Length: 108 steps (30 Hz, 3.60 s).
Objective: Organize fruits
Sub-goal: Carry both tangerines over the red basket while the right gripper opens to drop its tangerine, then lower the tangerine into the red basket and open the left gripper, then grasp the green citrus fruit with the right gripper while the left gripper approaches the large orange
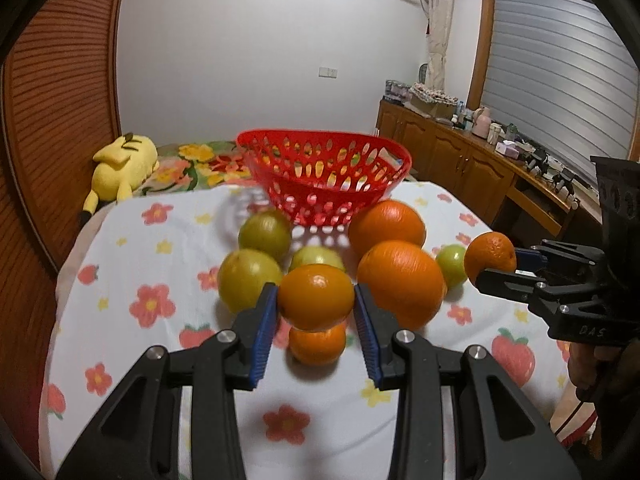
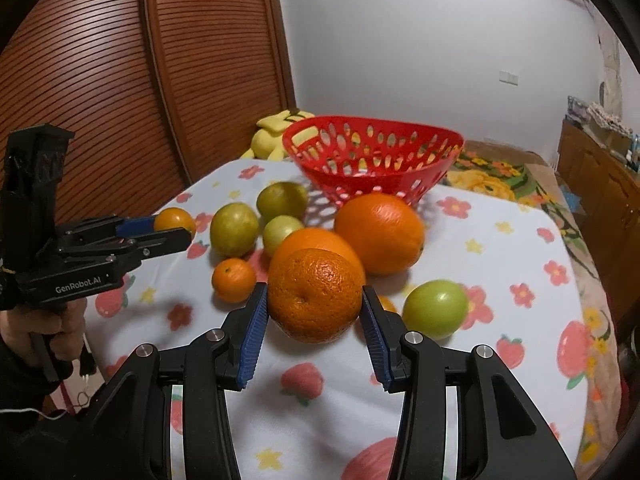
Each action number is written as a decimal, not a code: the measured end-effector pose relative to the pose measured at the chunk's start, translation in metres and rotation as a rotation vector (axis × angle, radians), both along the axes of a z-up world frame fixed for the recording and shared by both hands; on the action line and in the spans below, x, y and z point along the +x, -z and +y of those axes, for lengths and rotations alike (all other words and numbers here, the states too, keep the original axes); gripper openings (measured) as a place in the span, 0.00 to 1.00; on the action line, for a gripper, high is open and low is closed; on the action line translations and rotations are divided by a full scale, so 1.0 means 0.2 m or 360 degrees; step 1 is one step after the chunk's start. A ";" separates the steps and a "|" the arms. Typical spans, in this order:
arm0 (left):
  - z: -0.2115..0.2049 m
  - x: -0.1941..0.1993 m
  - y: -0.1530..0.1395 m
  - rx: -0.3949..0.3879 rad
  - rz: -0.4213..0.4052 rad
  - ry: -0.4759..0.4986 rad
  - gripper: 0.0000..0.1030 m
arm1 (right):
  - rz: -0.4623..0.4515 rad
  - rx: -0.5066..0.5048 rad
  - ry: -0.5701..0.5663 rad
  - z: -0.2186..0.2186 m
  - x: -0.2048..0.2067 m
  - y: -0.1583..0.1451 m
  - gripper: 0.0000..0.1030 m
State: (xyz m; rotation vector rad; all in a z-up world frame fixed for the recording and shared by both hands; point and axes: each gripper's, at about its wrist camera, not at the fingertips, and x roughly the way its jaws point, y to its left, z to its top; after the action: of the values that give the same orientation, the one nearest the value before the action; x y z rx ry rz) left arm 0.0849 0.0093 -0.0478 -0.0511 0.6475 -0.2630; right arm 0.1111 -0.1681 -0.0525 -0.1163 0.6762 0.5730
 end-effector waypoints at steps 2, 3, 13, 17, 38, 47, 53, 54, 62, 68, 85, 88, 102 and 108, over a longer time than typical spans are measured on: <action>-0.01 0.02 -0.03 0.0010 -0.0025 0.0012 0.35 | -0.0014 -0.0008 0.0000 -0.01 0.02 -0.02 0.44; -0.02 0.03 -0.05 0.0012 -0.0034 0.0019 0.35 | -0.0023 -0.0011 0.0002 -0.01 0.03 -0.04 0.44; -0.08 0.24 -0.15 0.0029 -0.0071 0.0066 0.35 | -0.0065 -0.0032 0.0002 -0.03 0.26 -0.14 0.44; -0.10 0.34 -0.17 0.0034 -0.0066 0.0076 0.35 | -0.0058 -0.0031 0.0008 -0.03 0.36 -0.16 0.44; -0.17 0.75 -0.11 0.0070 0.0028 0.0105 0.35 | 0.0061 -0.0169 -0.0073 0.05 0.84 -0.12 0.44; -0.19 0.83 -0.06 0.0073 0.0069 0.0123 0.36 | 0.0100 -0.0241 -0.0117 0.08 0.89 -0.08 0.45; -0.20 0.86 -0.04 0.0084 0.0082 0.0123 0.36 | 0.0115 -0.0255 -0.0123 0.10 0.91 -0.05 0.45; -0.20 0.86 -0.04 0.0087 0.0085 0.0123 0.36 | 0.0116 -0.0255 -0.0124 0.10 0.91 -0.05 0.45; -0.22 0.90 -0.02 0.0100 0.0110 0.0131 0.36 | 0.0116 -0.0231 -0.0117 0.11 0.92 -0.07 0.49; -0.22 0.91 -0.02 0.0105 0.0111 0.0127 0.37 | 0.0100 -0.0200 -0.0103 0.07 0.89 -0.10 0.49; -0.19 0.62 -0.09 0.0097 0.0018 0.0117 0.51 | 0.0028 -0.0035 0.0038 -0.16 0.54 -0.16 0.51; -0.16 0.53 -0.10 0.0078 0.0009 0.0114 0.57 | 0.0034 -0.0010 0.0071 -0.20 0.47 -0.14 0.51; -0.12 0.19 -0.03 0.0078 0.0014 0.0060 0.59 | 0.0041 0.0056 0.0184 -0.33 0.19 -0.07 0.53; -0.10 0.14 0.00 0.0065 0.0019 0.0042 0.65 | 0.0034 0.0035 0.0178 -0.32 0.15 -0.05 0.53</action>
State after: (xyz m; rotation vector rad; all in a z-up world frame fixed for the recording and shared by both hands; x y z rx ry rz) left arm 0.1136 -0.0109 -0.0475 -0.0050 0.6659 -0.2753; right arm 0.1414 -0.2330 -0.0435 -0.0515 0.6925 0.4748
